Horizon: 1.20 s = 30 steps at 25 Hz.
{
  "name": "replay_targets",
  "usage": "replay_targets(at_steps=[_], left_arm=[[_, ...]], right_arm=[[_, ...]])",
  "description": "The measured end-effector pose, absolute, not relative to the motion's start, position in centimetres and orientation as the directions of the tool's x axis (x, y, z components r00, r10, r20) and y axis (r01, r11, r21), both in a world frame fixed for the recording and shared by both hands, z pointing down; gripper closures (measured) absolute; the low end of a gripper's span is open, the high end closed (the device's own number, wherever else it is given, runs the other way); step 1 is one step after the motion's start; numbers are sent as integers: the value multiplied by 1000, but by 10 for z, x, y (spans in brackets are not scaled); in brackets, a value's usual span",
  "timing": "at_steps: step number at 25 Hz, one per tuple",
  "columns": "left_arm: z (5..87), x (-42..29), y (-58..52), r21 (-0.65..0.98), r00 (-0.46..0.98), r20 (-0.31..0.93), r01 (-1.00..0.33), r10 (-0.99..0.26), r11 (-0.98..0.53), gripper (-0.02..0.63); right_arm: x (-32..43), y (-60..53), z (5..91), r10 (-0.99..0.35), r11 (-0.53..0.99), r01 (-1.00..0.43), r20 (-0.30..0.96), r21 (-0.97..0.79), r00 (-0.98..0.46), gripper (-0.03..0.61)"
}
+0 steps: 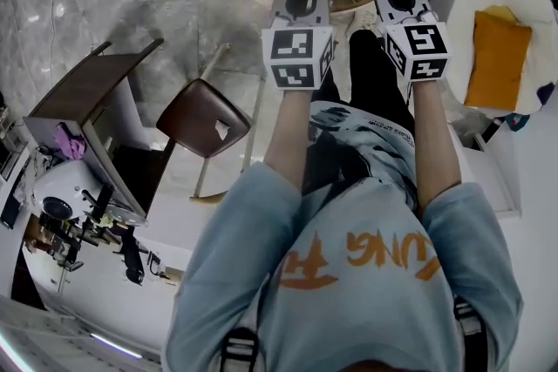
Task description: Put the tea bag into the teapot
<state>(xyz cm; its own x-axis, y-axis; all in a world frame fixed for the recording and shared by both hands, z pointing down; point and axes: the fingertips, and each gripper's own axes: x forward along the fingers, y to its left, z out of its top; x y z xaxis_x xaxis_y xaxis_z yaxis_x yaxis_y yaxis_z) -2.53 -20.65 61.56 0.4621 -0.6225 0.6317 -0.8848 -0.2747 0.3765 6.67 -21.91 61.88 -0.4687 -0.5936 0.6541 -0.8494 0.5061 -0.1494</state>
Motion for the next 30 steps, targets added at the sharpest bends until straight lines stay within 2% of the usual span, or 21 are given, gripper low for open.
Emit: replay_targets(at_steps=[9,26,30], left_arm=[[633,-21,-206,405,483,637,-873,-600,-273,589],[652,-47,-199,405,432,667,-894,-607,-191,589],[654,-46,-195,401,432,669,-895,-605,-196,589]], right_arm=[[55,-227,656,-553,535,-842,724,-70,-412,565],[49,-235,684,-504,546,-833,760,-89,-411,563],[48,-234,689,-495,539,-836,762,-107,-417,536]])
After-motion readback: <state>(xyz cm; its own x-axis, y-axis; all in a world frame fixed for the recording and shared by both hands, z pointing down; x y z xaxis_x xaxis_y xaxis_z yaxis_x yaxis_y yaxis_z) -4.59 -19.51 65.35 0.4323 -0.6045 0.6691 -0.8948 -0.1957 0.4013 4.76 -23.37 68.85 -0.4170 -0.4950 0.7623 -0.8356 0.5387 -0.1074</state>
